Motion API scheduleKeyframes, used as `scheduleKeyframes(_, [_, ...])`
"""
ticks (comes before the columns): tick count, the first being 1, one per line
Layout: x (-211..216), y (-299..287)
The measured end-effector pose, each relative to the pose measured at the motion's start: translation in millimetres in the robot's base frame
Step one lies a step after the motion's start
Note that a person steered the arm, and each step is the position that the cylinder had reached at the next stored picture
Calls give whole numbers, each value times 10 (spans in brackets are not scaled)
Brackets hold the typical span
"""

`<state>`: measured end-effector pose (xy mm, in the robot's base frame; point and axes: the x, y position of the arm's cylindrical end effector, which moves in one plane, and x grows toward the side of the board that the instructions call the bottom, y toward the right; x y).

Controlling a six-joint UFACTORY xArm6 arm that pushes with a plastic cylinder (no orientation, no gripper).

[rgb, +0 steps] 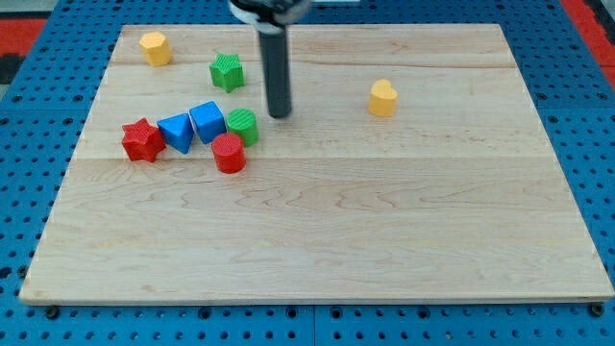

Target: Move the red star above the green star

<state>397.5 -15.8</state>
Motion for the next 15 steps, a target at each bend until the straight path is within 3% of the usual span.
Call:
scheduleKeyframes(1, [447,798])
scheduleKeyframes(3, [447,830])
scheduleKeyframes(4, [-182,540])
scheduleKeyframes(5, [-531,71])
scheduleKeyframes(6, [-552,-536])
scheduleKeyframes(7, [-826,-1420])
scheduleKeyframes(8, [-594,-2366])
scheduleKeyframes(9, [161,-2641])
scheduleKeyframes(10, [819,-2373])
scheduleKeyframes(11, [661,-1734])
scheduleKeyframes(12, [-14,-1599])
scheduleKeyframes(13, [7,-1864])
scheduleKeyframes(14, [404,-1920])
scheduleKeyframes(15, [-219,-2178])
